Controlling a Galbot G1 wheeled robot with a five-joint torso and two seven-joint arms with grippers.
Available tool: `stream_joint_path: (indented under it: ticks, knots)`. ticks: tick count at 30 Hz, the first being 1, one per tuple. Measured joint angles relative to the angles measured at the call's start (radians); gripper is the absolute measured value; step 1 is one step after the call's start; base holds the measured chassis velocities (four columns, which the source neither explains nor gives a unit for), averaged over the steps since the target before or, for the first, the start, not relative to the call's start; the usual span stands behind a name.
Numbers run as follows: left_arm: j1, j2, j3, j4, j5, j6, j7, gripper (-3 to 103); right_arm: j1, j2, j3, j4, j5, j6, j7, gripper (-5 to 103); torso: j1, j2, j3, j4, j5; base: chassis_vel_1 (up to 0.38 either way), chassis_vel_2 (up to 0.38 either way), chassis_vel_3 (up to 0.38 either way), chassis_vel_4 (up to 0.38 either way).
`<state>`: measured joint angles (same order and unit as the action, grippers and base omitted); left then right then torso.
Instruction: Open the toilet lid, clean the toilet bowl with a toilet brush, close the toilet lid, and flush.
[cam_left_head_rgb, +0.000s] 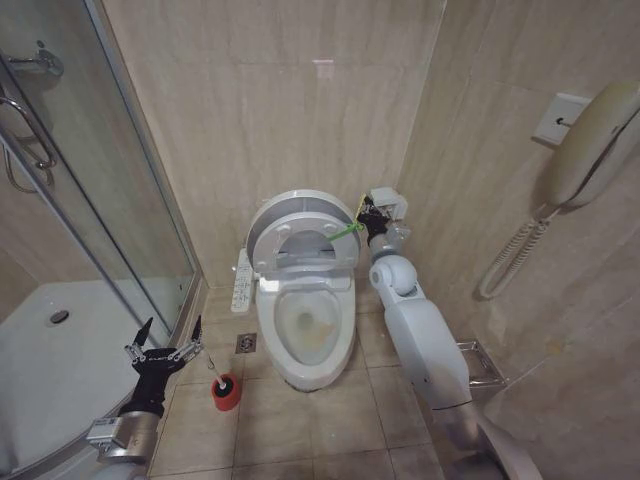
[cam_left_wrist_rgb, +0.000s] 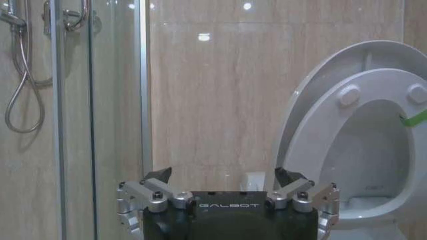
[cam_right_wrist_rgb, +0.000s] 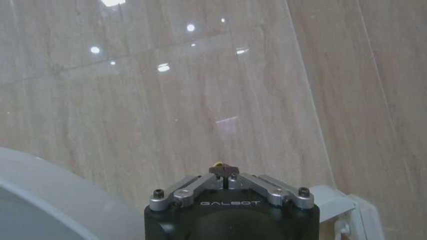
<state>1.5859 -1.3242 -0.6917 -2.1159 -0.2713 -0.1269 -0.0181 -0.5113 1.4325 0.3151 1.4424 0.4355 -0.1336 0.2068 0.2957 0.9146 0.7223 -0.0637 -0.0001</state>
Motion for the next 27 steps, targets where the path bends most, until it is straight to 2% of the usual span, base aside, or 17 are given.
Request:
stream_joint_path:
  ticks: [7,18,27]
  knots:
    - [0.000,0.000,0.000,0.000,0.000,0.000,0.000,100,0.004,-0.037,0.015,0.022,0.022,0.013,-0.003,0,0.001,-0.001,0.001,0.0022,0.0005,0.000,0.000,0.000,0.000]
    - [0.000,0.000,0.000,0.000,0.000,0.000,0.000,100,-0.023,-0.092,0.052,0.085,-0.005,0.022,-0.021,0,0.001,-0.001,0.000,0.0004,0.0003,0.000,0.000,0.000,0.000]
    - [0.000,0.000,0.000,0.000,0.000,0.000,0.000,100,-0.005,-0.082,0.053,0.054,-0.005,0.021,-0.028,0,0.000,0.000,0.000,0.0003,0.0000,0.000,0.000,0.000,0.000]
